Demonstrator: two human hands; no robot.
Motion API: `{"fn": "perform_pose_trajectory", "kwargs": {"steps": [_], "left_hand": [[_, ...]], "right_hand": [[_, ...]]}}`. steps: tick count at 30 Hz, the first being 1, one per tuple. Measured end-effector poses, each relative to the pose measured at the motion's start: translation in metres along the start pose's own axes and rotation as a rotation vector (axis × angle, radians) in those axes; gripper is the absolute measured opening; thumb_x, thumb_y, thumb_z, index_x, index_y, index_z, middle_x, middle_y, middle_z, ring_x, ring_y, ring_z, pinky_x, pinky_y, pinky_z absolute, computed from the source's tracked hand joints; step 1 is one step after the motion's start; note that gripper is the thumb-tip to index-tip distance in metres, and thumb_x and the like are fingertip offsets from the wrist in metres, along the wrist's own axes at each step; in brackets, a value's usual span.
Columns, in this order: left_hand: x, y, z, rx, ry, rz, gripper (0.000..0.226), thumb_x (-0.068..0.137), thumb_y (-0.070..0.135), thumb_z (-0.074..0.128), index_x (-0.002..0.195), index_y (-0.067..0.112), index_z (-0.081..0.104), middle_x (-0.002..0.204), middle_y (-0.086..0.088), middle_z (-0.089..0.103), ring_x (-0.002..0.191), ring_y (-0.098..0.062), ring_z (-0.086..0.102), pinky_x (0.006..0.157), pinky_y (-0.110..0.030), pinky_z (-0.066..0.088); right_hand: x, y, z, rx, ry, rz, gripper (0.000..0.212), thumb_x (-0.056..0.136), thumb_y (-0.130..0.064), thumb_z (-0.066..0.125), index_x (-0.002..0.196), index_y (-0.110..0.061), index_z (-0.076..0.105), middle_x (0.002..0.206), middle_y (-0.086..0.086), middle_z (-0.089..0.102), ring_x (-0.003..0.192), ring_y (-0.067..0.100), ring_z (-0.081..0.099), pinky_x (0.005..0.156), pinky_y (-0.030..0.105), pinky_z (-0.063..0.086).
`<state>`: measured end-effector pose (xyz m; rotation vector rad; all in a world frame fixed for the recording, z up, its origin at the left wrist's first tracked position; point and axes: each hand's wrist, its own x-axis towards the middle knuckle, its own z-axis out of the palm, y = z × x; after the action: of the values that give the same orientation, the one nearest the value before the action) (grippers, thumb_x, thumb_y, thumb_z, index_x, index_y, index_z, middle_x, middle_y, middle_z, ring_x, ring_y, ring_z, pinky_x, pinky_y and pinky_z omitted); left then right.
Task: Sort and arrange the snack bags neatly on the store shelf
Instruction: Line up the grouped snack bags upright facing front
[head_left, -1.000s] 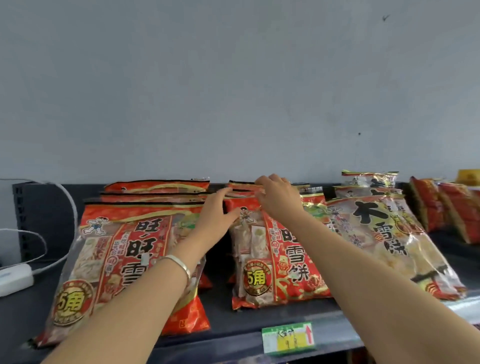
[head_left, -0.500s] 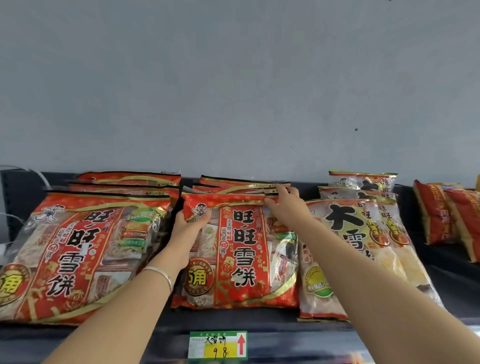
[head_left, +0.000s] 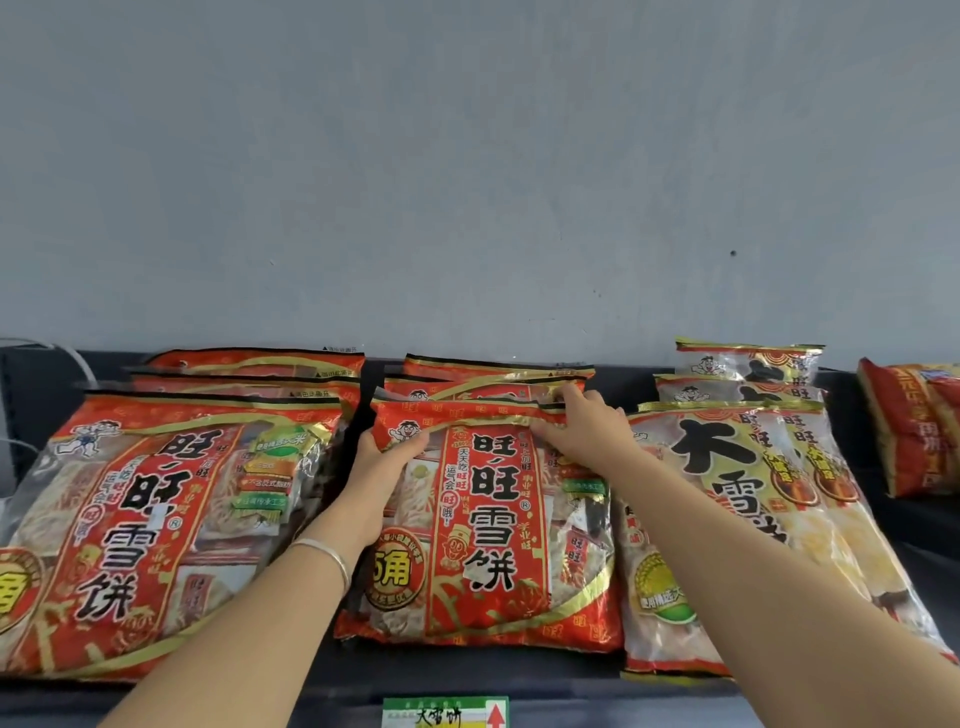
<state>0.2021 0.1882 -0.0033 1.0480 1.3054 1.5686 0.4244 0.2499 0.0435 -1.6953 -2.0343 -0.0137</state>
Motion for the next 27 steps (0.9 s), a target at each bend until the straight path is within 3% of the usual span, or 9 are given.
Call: {"fn": "perform_pose_trajectory", "kwargs": {"steps": [5,9,12,14,16,18,23,25,27], "left_hand": [[-0.004,-0.001,0.004,-0.018,-0.004,0.012,0.054,0.083,0.034,0.068,0.125,0.022,0.037,0.106,-0.006,0.062,0.090,-0.022,0.063,0.066,-0.032,0.048],[-0.009,-0.002,0.006,-0.010,-0.026,0.030,0.056,0.084,0.034,0.067,0.127,0.020,0.034,0.104,-0.006,0.062,0.086,-0.020,0.064,0.062,-0.031,0.048],[-0.008,-0.002,0.005,0.028,-0.004,0.040,0.079,0.081,0.040,0.068,0.142,0.024,0.021,0.125,-0.009,0.054,0.105,-0.026,0.059,0.080,-0.041,0.051],[-0.005,-0.002,0.004,0.249,0.094,0.106,0.095,0.080,0.048,0.067,0.148,0.033,0.003,0.149,-0.011,0.029,0.129,-0.034,0.040,0.103,-0.055,0.035],[-0.011,0.002,0.009,0.553,0.221,0.255,0.095,0.082,0.053,0.062,0.149,0.033,-0.002,0.154,-0.009,0.017,0.137,-0.033,0.029,0.110,-0.056,0.021],[-0.018,0.008,0.018,0.718,0.284,0.410,0.085,0.085,0.051,0.057,0.149,0.030,0.005,0.153,-0.009,0.017,0.139,-0.031,0.024,0.111,-0.052,0.018],[-0.031,0.013,0.044,0.862,0.393,0.559,0.072,0.087,0.036,0.060,0.147,0.024,0.022,0.156,-0.015,0.005,0.145,-0.032,0.004,0.116,-0.051,0.005],[-0.035,0.014,0.058,0.908,0.366,0.655,0.069,0.087,0.034,0.062,0.145,0.024,0.026,0.156,-0.015,0.006,0.145,-0.033,0.002,0.115,-0.051,0.004],[-0.041,0.014,0.079,0.864,0.261,0.724,0.062,0.086,0.030,0.063,0.141,0.024,0.035,0.155,-0.011,0.014,0.144,-0.030,0.009,0.116,-0.049,0.013]], "right_hand": [[-0.005,-0.003,-0.008,-0.023,-0.007,0.035,0.068,0.088,-0.063,0.047,0.143,-0.025,0.033,0.145,0.009,0.041,0.130,0.035,0.045,0.115,0.059,0.018],[-0.012,-0.004,-0.009,-0.043,0.005,0.063,0.071,0.088,-0.064,0.046,0.145,-0.026,0.030,0.148,0.010,0.038,0.131,0.037,0.043,0.112,0.059,0.025],[-0.018,-0.007,-0.009,-0.055,0.012,0.093,0.072,0.089,-0.062,0.045,0.148,-0.027,0.025,0.154,0.011,0.030,0.137,0.038,0.034,0.113,0.059,0.023],[-0.022,-0.010,-0.009,-0.054,0.035,0.101,0.071,0.091,-0.060,0.045,0.150,-0.027,0.021,0.159,0.010,0.019,0.142,0.039,0.024,0.115,0.060,0.018],[-0.027,-0.012,-0.010,-0.051,0.066,0.090,0.071,0.093,-0.057,0.046,0.151,-0.027,0.019,0.161,0.009,0.013,0.145,0.037,0.018,0.116,0.059,0.016],[-0.031,-0.011,-0.013,-0.044,0.092,0.075,0.071,0.093,-0.055,0.047,0.152,-0.027,0.018,0.161,0.008,0.013,0.146,0.035,0.016,0.116,0.058,0.018],[-0.044,0.016,-0.027,-0.058,0.147,0.069,0.066,0.094,-0.048,0.048,0.151,-0.026,0.022,0.158,0.008,0.021,0.143,0.033,0.026,0.114,0.055,0.027],[-0.049,0.034,-0.034,-0.045,0.161,0.092,0.065,0.095,-0.045,0.049,0.151,-0.025,0.023,0.157,0.009,0.023,0.141,0.033,0.030,0.111,0.054,0.032],[-0.054,0.054,-0.041,-0.032,0.190,0.122,0.063,0.094,-0.042,0.050,0.150,-0.024,0.025,0.155,0.010,0.026,0.138,0.034,0.033,0.109,0.053,0.035]]}}
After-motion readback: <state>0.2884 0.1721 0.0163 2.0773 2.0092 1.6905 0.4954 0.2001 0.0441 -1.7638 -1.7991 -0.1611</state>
